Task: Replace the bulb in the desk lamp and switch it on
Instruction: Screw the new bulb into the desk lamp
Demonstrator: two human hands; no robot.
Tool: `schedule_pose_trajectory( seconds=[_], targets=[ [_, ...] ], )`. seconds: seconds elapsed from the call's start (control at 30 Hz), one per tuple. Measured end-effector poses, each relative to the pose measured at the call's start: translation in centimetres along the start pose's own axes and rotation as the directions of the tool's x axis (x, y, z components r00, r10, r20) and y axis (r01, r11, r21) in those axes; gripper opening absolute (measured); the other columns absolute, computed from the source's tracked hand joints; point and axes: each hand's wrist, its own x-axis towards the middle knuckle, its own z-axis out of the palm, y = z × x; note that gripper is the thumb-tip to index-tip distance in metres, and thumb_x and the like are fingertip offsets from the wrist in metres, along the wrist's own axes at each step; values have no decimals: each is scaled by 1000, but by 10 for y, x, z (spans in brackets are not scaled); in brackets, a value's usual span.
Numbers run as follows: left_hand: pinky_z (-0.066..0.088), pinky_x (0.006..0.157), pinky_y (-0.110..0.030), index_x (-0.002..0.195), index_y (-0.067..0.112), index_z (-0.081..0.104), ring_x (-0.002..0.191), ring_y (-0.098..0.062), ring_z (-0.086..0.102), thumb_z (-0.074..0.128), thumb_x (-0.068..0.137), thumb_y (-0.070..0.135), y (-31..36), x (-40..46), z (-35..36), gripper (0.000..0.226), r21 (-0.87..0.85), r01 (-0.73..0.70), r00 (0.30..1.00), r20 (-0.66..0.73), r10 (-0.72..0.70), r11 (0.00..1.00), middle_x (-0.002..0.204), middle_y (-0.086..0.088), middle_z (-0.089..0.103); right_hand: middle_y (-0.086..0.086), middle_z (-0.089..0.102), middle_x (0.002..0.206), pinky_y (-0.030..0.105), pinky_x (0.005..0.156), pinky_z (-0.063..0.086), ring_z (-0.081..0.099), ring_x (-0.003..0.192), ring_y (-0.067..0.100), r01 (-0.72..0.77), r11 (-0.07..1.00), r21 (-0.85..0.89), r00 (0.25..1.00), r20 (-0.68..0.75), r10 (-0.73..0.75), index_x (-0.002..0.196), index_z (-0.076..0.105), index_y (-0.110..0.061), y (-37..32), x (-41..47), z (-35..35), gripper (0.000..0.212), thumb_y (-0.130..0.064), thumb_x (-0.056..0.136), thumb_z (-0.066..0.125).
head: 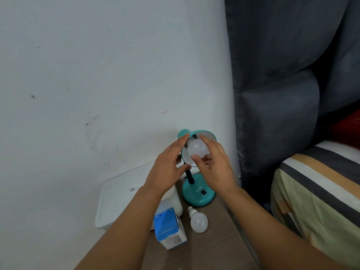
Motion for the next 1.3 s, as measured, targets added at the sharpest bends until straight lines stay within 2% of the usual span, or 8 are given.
schedule_pose_trajectory(
  seconds=[0.13, 0.33, 0.53, 0.7, 0.9, 1.0, 1.1, 1.3],
  targets=[
    [52, 102, -31, 152, 47, 27, 119, -14, 61, 79, 86, 13, 0, 1, 1, 91, -25, 6, 1000, -4, -6, 1000, 147, 9, 49, -8, 46, 133, 18, 80, 57, 64, 87, 6, 11, 1000, -7, 1000, -5, -11, 139, 45, -28, 1, 0, 1, 61, -23, 85, 74],
    [52, 102, -33, 151, 50, 26, 119, -14, 61, 78, 86, 14, 2, -1, 1, 91, -25, 18, 1000, 0, -18, 1000, 148, 11, 48, -12, 53, 124, 9, 66, 46, 62, 75, -10, -158, 987, -26, 985, -77, 155, 131, 48, -28, -4, 2, 1, 60, -47, 80, 73],
    [52, 103, -30, 151, 50, 25, 121, -14, 60, 77, 87, 12, 1, -1, 1, 91, -31, 8, 1000, -3, -8, 999, 149, 10, 47, -8, 51, 131, 6, 70, 51, 65, 83, 1, -57, 997, 56, 998, -9, 58, 134, 47, -31, -1, -2, 4, 61, -22, 82, 76],
    [51, 102, -24, 152, 46, 27, 119, -13, 61, 78, 87, 15, 1, -1, 1, 89, -6, 11, 1000, -5, -11, 1000, 149, 10, 47, -9, 53, 127, 4, 65, 45, 64, 75, -5, -172, 985, 6, 981, -84, 172, 136, 46, -27, -1, 2, 6, 62, -43, 83, 72],
    [52, 102, -29, 151, 50, 26, 121, -14, 60, 78, 86, 13, -1, -1, 2, 91, -45, 12, 1000, -2, -12, 999, 149, 12, 46, -6, 49, 133, 9, 76, 53, 64, 87, 2, -96, 993, 71, 995, 0, 96, 139, 43, -33, 4, -5, 7, 67, -16, 83, 75],
    [51, 102, -27, 151, 50, 26, 121, -14, 60, 78, 86, 11, 0, -1, 2, 91, -43, 24, 1000, 1, -24, 999, 149, 11, 46, -7, 50, 129, 1, 66, 45, 63, 76, -4, -134, 991, 14, 989, -64, 135, 137, 47, -28, 3, -2, 7, 59, -27, 84, 74],
    [51, 100, -23, 150, 51, 27, 118, -12, 61, 78, 86, 11, 0, -1, 2, 91, -35, 21, 1000, -8, -22, 999, 149, 12, 47, -7, 51, 129, 7, 68, 46, 64, 71, -1, -160, 987, 5, 982, -102, 159, 136, 48, -25, 2, 2, 6, 64, -38, 81, 76],
    [51, 101, -24, 151, 52, 26, 118, -13, 61, 78, 86, 10, -2, 0, 2, 93, -47, 19, 1000, -4, -19, 999, 148, 12, 47, -9, 50, 126, 23, 77, 58, 65, 82, 8, 5, 1000, 31, 999, -42, -3, 136, 49, -29, 2, -1, 5, 63, -14, 81, 75]
  ],
)
